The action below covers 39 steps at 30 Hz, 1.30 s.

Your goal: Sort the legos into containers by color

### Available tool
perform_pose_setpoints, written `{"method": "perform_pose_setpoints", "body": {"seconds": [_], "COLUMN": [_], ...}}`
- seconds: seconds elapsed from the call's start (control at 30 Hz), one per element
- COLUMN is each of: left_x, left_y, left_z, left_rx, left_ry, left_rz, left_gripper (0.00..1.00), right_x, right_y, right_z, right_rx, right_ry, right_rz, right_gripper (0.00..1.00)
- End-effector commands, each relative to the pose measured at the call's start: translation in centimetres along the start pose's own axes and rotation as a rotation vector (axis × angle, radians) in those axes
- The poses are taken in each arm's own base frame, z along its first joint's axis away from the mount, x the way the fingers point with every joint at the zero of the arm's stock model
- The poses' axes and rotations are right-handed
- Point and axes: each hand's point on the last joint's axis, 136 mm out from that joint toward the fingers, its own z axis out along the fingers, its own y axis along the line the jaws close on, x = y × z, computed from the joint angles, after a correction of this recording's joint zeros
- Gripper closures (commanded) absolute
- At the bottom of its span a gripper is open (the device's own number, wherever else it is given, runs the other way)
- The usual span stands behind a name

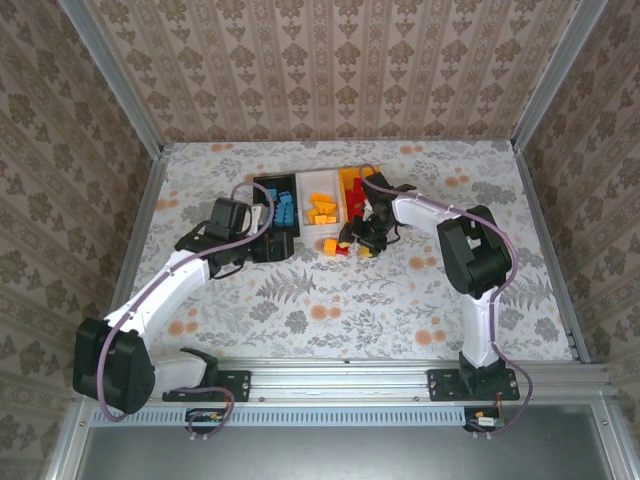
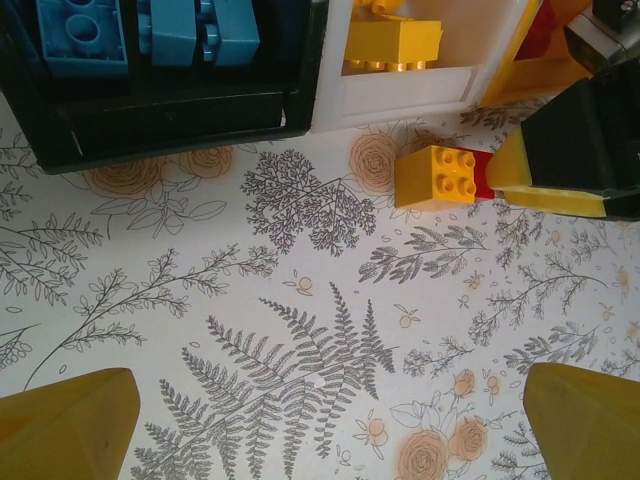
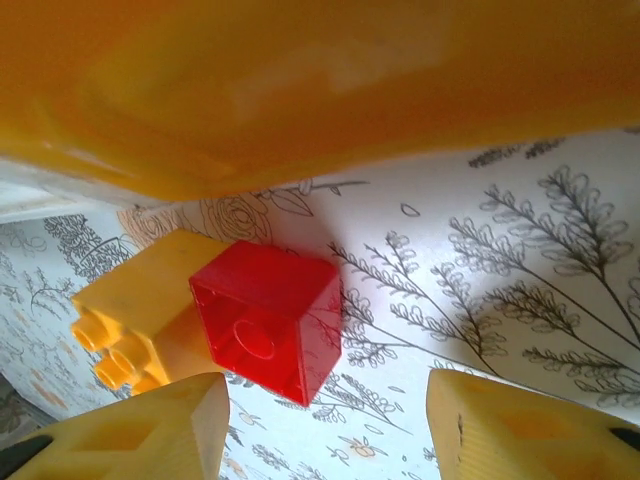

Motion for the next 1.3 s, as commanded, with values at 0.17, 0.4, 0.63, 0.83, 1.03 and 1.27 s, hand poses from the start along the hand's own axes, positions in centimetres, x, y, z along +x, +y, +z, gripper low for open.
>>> {"method": "perform_pose_setpoints", "body": {"seconds": [0.17,0.4,0.63,0.83,1.03,1.27], "left_x": [0.2,0.3,0.5,0.7,0.9,0.9], "left_y": [0.3,0.6,0.9,1.1,1.3,1.6], "left_z": [-0.2,-0.2,-0.4,-0.6,-0.9,-1.1], "left_rx": [0.005,0.002,-0.001,-0.003,-0.007,-0.006], "left_ry": [0.005,0.007,0.008,0.004,-0.001,-0.004], "left_rz": [-0.024,-0.031,-0.042,-0.046,-0.052,-0.054], "left_gripper": [0.0,0.0,0.0,0.0,0.0,0.0], "right_x": [0.6,0.7,0.7,0.4,-0.2,-1.6], "right_y": [-0.5,-0.2,-0.4,-0.7,-0.8,-0.3], "right_z": [1.5,1.9,2.3,2.1,1.7,1.5], "right_rx": [0.083,0.108,0.141,0.231,0.337,0.403], "right_ry": [0.042,0.055,0.071,0.066,0.053,0.038], "right_rz": [-0.032,-0.051,-0.057,-0.093,-0.145,-0.179], "right_gripper": [0.37,0.29,0.27,0.28,0.31,0.33]}}
